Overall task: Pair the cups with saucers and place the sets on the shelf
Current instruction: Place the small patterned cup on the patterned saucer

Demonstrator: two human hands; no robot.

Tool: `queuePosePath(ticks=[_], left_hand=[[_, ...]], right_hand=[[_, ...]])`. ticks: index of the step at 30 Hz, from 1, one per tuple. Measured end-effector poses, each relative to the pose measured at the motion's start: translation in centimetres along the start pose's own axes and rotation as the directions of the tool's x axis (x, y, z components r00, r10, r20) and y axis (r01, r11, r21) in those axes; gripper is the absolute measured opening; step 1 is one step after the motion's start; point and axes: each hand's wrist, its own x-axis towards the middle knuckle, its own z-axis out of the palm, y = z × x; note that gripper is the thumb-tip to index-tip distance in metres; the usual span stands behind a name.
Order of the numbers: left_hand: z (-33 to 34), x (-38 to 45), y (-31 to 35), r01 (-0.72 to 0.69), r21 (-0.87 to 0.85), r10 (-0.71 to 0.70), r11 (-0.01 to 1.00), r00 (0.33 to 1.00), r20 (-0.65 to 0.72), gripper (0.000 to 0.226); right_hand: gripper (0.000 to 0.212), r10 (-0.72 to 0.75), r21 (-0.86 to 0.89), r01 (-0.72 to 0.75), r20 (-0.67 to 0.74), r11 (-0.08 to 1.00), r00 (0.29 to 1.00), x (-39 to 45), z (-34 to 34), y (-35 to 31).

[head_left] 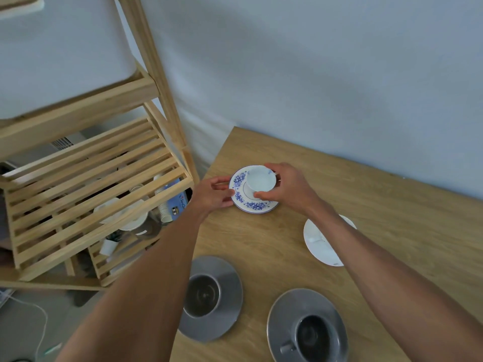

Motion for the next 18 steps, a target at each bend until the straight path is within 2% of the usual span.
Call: queuePosePath(ticks=[4, 9, 13, 15, 18], left_hand=[[0.0, -0.1, 0.0, -0.003, -0.026, 0.003, 1.0, 1.0, 0.008, 0.045], [0.0, -0.3, 0.2, -0.003, -0.029, 0.003, 1.0, 1.0, 0.008, 0.042], [0.0, -0.2, 0.2, 0.003, -0.024, -0.003, 1.0, 1.0, 0.004, 0.042], [0.0, -0.1, 0.1, 0.005, -0.03, -0.005, 1.0, 1.0, 0.003, 0.042], [0.0, -0.1, 0.1, 0.008, -0.018, -0.008, 1.0, 1.0, -0.003, 0.043]], right_hand=[[0.088, 0.006, -0.032, -0.006, -0.002, 0.999, 1.0, 0.4, 1.1, -0.1], [0.092, 0.034, -0.024, -0.034, -0.009, 0.999, 0.999, 0.7, 1.6, 0.5], [0.101, 0.054, -0.019, -0.053, 0.032, 0.998, 0.998, 0.7, 1.3, 0.3], [0.09, 0.093, 0.06, -0.092, -0.01, 0.994, 0.996, 0.5, 0.7, 0.1], [0.055, 0.186, 0.063, -0.178, -0.167, 0.982, 0.968, 0.9, -0.3, 0.6]])
